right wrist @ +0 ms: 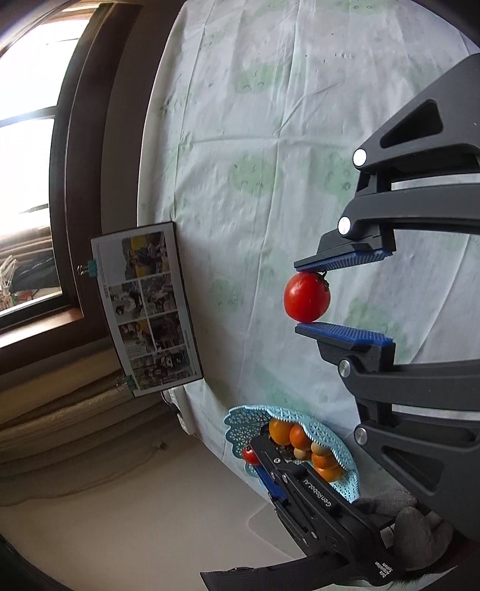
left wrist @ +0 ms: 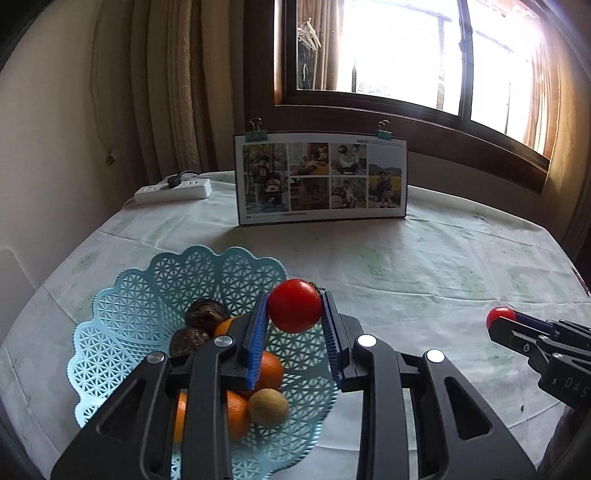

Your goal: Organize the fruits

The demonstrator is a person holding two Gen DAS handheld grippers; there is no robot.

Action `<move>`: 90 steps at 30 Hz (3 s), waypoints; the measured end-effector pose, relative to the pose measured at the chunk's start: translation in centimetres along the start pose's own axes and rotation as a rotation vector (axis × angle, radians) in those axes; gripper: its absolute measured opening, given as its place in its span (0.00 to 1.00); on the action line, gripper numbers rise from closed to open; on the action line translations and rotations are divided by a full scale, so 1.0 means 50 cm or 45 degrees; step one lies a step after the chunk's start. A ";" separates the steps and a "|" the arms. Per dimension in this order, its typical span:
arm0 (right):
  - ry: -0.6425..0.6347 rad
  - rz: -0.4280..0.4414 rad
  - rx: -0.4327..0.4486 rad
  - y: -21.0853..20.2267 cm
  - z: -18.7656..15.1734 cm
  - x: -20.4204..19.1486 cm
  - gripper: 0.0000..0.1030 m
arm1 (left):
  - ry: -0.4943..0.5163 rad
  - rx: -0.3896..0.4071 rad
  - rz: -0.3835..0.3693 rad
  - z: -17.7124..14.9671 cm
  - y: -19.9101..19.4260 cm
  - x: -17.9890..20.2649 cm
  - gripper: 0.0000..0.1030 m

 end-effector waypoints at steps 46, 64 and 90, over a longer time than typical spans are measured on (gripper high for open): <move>-0.339 0.256 -0.192 0.079 -0.107 -0.296 0.58 | -0.233 -0.023 0.353 -0.098 -0.064 -0.265 0.95; -0.486 0.112 -0.050 0.053 -0.113 -0.285 0.93 | -0.119 -0.008 0.565 -0.114 -0.128 -0.256 0.97; -0.592 0.009 0.005 0.054 -0.128 -0.291 0.95 | 0.047 -0.029 0.763 -0.149 -0.163 -0.249 0.97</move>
Point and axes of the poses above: each gripper's, at about its wrist camera, not at the fingertips, and y roughly the way its jaws point, x to its right, z to its top, the point moved 5 cm from there along y, roughly the way its jaws point, and after that the axes turned 11 degrees about y, right-handed, at the moved point
